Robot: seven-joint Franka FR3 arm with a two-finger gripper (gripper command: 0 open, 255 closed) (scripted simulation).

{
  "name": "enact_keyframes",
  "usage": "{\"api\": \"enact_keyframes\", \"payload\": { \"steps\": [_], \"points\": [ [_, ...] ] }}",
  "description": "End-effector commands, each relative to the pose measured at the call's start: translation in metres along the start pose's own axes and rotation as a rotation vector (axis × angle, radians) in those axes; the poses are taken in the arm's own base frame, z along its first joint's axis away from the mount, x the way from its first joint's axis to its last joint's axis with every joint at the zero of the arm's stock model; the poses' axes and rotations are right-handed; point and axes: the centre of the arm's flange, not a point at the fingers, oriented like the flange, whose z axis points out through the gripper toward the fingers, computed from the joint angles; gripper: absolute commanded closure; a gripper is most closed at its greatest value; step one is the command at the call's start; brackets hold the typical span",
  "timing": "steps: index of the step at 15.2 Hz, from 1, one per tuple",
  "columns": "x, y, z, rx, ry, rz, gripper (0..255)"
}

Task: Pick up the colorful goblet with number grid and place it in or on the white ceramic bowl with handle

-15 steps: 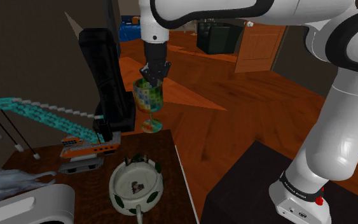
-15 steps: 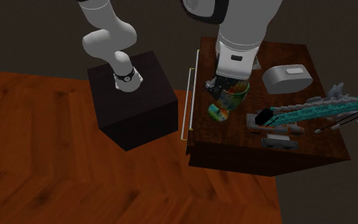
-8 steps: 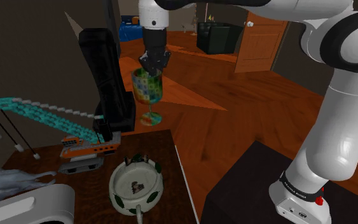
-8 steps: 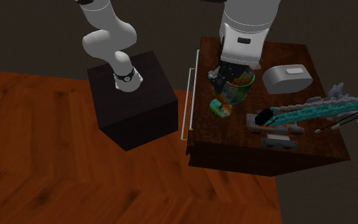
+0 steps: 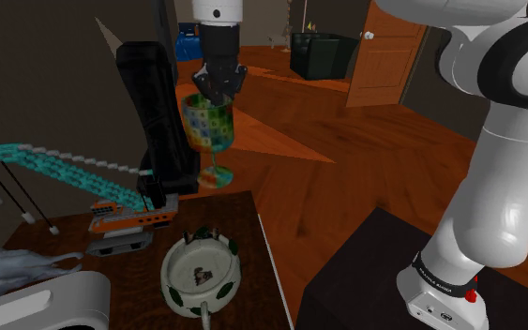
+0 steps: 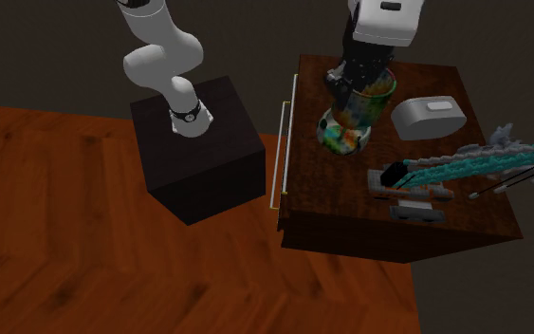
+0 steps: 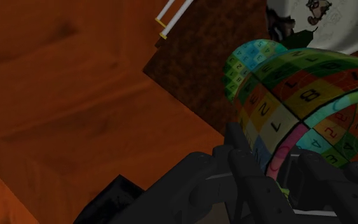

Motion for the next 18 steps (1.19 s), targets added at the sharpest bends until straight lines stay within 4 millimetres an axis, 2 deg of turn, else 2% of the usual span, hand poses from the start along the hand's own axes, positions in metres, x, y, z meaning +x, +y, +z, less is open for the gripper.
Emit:
{"api": "enact_keyframes", "payload": {
  "steps": [1,13,18],
  "points": [
    [-0.015,-0.018,-0.009,0.0,0.0,0.001,255],
    [-0.095,-0.146,-0.057,0.0,0.0,0.001,255],
    [-0.096,-0.146,-0.03,0.0,0.0,0.001,255]
  ]
}}
